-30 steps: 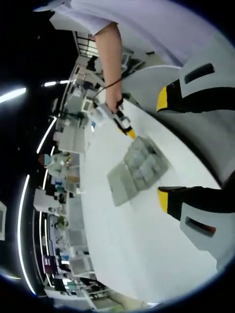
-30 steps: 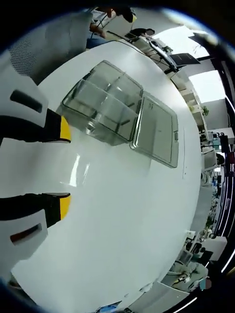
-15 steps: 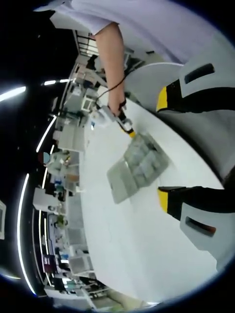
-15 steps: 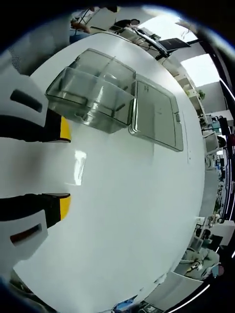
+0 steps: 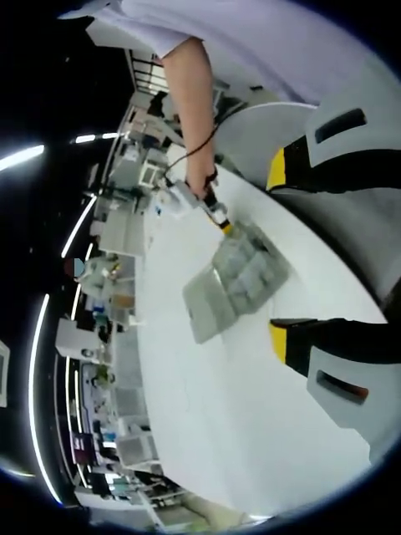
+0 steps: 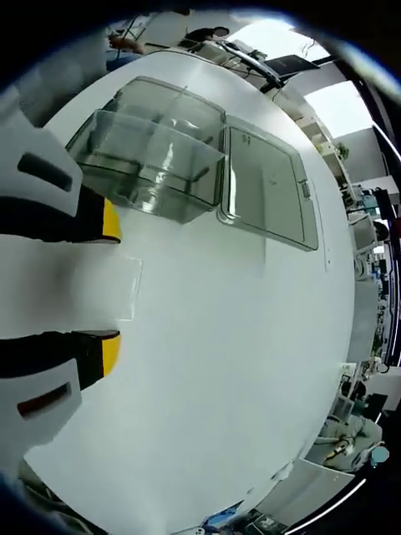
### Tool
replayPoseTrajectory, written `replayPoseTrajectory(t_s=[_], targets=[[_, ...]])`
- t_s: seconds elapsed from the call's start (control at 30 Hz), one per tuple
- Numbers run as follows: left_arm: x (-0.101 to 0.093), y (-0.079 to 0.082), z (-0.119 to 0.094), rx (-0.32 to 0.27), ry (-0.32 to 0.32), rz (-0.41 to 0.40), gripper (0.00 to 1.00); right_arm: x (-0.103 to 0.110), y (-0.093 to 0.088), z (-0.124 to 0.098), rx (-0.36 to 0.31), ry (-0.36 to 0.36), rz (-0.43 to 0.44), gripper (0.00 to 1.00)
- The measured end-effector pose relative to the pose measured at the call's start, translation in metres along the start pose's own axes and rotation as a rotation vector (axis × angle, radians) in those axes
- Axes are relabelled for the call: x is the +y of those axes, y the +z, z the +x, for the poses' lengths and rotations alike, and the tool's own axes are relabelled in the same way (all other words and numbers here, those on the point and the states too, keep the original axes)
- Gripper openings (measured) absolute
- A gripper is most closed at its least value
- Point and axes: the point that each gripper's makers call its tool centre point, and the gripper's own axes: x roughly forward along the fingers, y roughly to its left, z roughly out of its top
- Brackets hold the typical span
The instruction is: Insert the divider into the dual guide fixture by aligning both edges with the guide slots and pushing it downward to the bottom, including one-sided entry, uneven engagement, binding, and posture correction.
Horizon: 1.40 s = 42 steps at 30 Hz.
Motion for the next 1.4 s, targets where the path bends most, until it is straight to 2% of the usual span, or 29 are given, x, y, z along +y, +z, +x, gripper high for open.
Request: replayPoseTrajectory(t_s=[0.53,0.87,1.1,1.4], targets=[[0.0030,0.0002,-0.0013,0.002,0.001,0.000,0.59,0.0006,-0.0013,-0.0018,0.001,-0.042,0.026,0.37],[0.0051,0.0029,0.0006,0.006,-0.004,0.008,0.59,0.0000,-0.0021,-0.0024,0.014,-0.039,0.022,0.35],[0.0040,0.0058,0.0039,0.007,-0.012,0.015,0.59,-0.0007,-0.0031,-0.0028,0.035,-0.038,0.016,0.28],[0.0033,0.0085,0.0041,0.005,-0.008,0.019,0.59,-0.0002,-0.0035,-0.0020,0.041,-0.035,0.010,0.27]])
